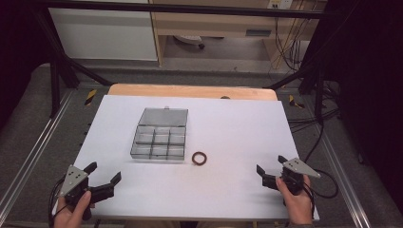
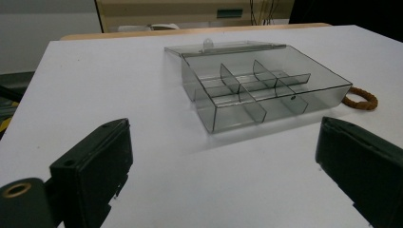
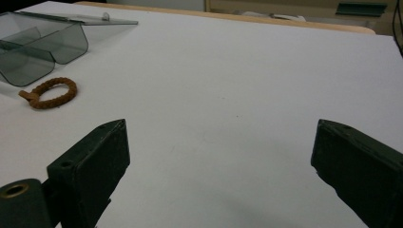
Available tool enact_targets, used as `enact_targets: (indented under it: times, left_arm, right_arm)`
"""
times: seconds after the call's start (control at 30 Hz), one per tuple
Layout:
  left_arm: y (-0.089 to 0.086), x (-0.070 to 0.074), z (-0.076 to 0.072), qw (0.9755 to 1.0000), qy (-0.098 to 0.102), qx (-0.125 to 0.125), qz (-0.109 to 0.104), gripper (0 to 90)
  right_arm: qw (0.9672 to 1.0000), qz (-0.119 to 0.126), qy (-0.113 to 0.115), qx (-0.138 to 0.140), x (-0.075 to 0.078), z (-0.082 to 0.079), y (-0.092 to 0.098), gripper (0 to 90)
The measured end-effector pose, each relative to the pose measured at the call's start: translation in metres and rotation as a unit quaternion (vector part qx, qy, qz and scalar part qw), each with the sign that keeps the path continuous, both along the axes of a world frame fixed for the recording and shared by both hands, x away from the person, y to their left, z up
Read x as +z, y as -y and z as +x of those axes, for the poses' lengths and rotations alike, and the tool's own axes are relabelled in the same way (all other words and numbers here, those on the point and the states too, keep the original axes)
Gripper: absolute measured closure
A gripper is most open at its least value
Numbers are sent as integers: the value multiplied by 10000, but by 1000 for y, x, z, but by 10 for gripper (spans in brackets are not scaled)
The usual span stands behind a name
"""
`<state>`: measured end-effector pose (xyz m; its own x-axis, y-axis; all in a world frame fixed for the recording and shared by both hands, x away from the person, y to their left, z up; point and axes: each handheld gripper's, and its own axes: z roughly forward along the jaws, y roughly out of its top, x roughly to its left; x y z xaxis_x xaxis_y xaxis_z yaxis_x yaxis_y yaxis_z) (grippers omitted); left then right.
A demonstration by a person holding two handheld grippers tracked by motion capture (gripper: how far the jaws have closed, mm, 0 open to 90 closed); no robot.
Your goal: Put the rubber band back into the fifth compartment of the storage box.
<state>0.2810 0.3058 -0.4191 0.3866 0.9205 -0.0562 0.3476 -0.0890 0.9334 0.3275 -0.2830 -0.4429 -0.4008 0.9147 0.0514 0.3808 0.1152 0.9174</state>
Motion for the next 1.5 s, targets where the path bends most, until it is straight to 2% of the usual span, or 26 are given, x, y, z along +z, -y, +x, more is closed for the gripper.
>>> enact_targets:
  times: [0.23,0.37,0.57,0.8,0.93,1.23,1.5]
  left_arm:
    - [6,0,4,9999,-1,-36,112,48]
    - [9,0,16,9998,72,-32,170,46]
    - [12,-2,29,9998,126,-48,164,54]
    - [16,-4,20,9997,10,-195,132,48]
    - [17,-6,16,9993,-56,-304,224,46]
    - [15,-5,18,9995,-24,-241,222,45]
    - [14,-5,20,9996,-31,-115,236,46]
  right_arm:
    - [9998,-44,74,152,0,2,-4,62]
    - [9994,-21,240,259,6,0,-12,58]
    - [9988,-10,302,379,12,0,-20,50]
    - [9975,-28,350,613,28,7,-32,58]
    - [9968,-87,347,716,39,13,-43,41]
    - [9957,-68,331,867,47,23,-59,30]
    - [9928,-150,328,1144,50,38,-79,50]
